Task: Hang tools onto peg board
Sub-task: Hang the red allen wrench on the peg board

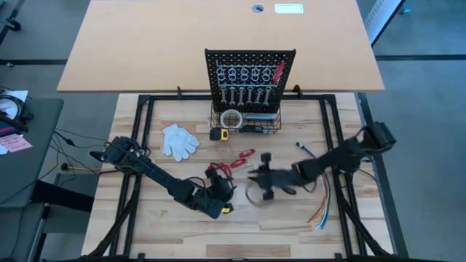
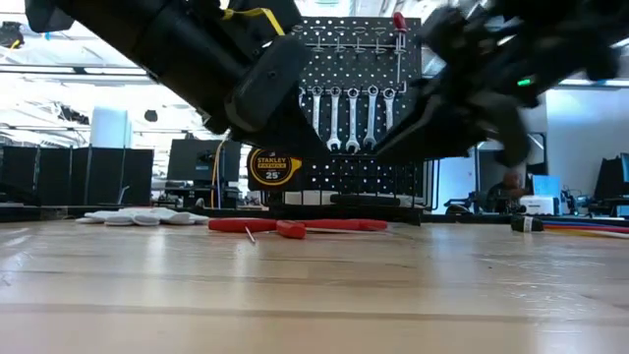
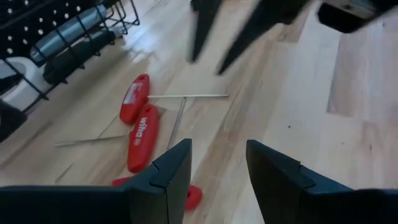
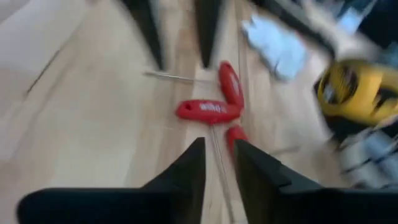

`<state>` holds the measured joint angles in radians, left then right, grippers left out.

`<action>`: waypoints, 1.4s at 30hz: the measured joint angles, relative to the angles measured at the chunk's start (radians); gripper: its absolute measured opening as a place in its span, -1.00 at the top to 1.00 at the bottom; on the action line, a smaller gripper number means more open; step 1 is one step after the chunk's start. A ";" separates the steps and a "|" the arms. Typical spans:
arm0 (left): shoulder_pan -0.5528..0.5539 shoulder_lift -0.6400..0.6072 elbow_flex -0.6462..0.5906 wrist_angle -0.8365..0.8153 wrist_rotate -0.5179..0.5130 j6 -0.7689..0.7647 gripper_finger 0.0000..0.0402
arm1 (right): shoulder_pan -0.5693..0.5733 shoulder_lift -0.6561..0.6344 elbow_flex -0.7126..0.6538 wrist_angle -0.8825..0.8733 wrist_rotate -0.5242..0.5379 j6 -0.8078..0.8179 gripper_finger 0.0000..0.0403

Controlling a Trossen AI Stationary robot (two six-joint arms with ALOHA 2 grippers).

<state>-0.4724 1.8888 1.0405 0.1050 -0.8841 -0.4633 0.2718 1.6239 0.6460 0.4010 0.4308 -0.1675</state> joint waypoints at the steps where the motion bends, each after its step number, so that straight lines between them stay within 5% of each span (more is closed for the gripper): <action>1: 0.001 0.002 0.000 -0.001 0.000 -0.004 0.25 | -0.036 0.000 0.000 -0.017 -0.027 0.064 0.43; 7: 0.003 0.004 0.000 -0.004 0.000 -0.005 0.25 | -0.190 0.010 0.000 -0.122 -0.066 0.269 0.27; 20: 0.004 0.004 0.000 -0.001 0.000 -0.002 0.25 | -0.317 0.182 0.020 0.090 -0.070 0.208 0.38; 26: 0.004 0.004 0.000 -0.003 0.001 0.004 0.25 | -0.369 0.177 0.022 0.045 -0.218 0.281 0.42; 33: 0.004 0.004 0.000 -0.004 0.001 0.005 0.25 | -0.312 0.060 0.022 -0.200 -0.372 0.291 0.42; 42: 0.004 0.004 0.000 -0.006 0.002 0.003 0.25 | -0.138 -0.184 0.020 -0.402 -0.367 0.241 0.34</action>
<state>-0.4686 1.8931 1.0405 0.0994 -0.8818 -0.4603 0.1341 1.4396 0.6662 -0.0007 0.0634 0.0731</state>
